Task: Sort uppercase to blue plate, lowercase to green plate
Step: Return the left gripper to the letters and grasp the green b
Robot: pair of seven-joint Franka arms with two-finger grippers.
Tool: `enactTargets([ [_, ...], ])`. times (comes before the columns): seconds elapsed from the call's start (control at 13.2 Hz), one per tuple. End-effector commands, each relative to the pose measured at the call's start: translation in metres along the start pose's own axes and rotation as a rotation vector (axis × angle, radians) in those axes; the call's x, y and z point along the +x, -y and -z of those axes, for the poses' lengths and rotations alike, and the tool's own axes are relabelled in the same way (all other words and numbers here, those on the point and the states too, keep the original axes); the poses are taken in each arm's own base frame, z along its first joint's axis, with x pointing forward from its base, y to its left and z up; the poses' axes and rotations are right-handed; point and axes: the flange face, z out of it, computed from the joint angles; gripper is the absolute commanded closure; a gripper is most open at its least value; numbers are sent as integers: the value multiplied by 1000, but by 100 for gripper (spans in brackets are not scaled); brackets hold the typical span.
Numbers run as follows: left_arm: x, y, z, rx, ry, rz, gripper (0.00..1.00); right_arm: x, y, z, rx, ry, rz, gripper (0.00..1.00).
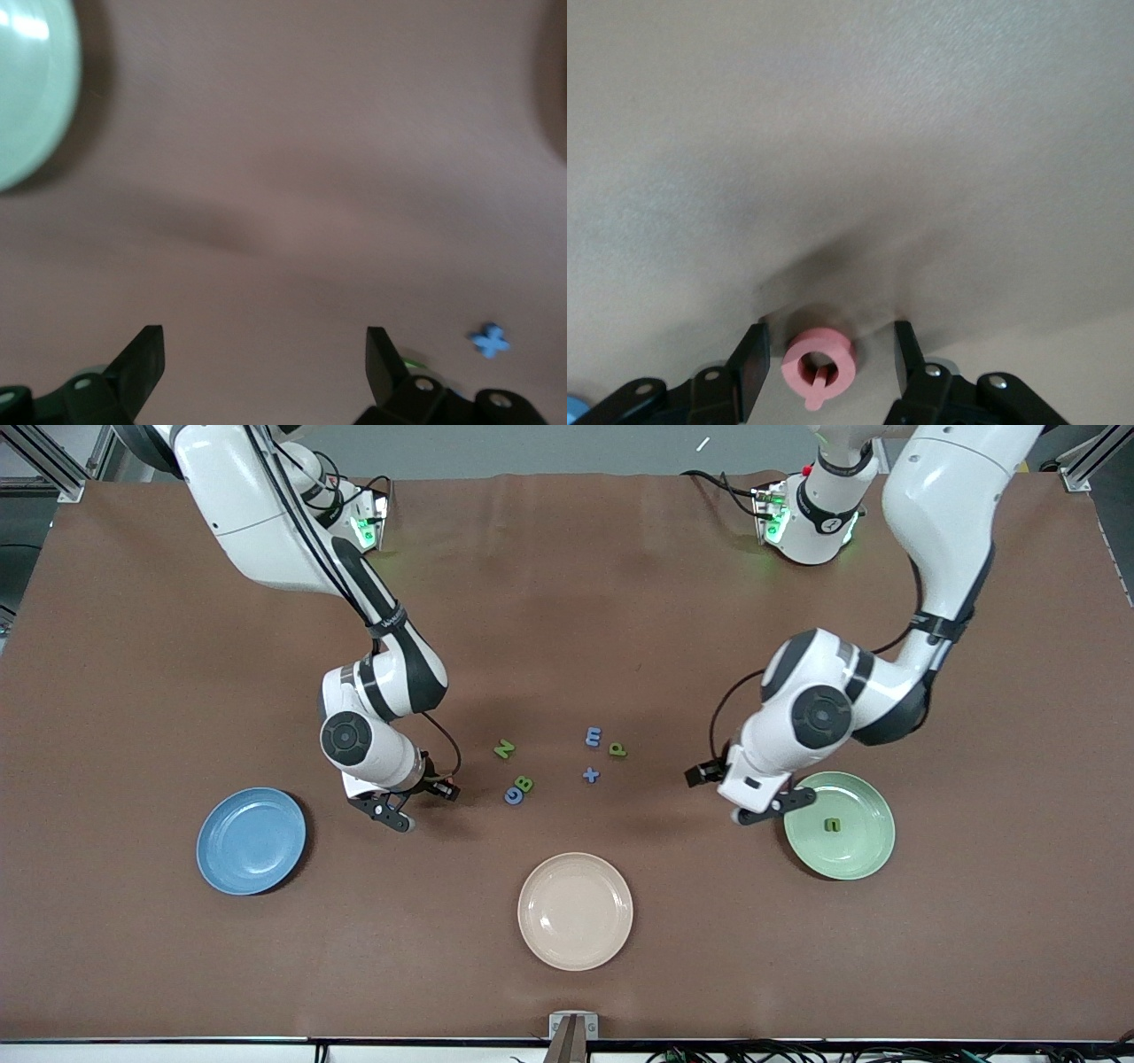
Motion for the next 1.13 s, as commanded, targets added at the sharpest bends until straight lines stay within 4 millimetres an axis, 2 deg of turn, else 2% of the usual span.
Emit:
enactTargets([
  [0.0, -27, -36, -32, -9, -47, 16, 0, -17, 7, -4, -3, 15, 18, 36],
  [0.08, -35, -47, -44, -11, -72, 1, 0, -20, 8, -4, -6, 17, 22, 37],
  [0.15, -39, -52, -49, -13, -94, -16, 0, -23, 8, -3, -17, 29, 27, 43],
  [0.38, -71, -78, -75, 30, -147, -162, 3, -26, 9, -2, -25, 38, 40, 63],
  [0.45, -75, -80, -83, 53, -168, -207, 5, -25, 7, -2, -25, 37, 42, 69],
  [0.76, -92, -93, -106, 34, -174, -282, 17, -20, 5, 0, -24, 33, 41, 77],
  [0.98, -104, -105, -120, 22, -161, -314, 21, -16, 4, 5, -18, 26, 37, 80],
  [1.06, -102, -106, -122, 19, -159, -313, 22, -14, 4, 6, -16, 25, 34, 80],
])
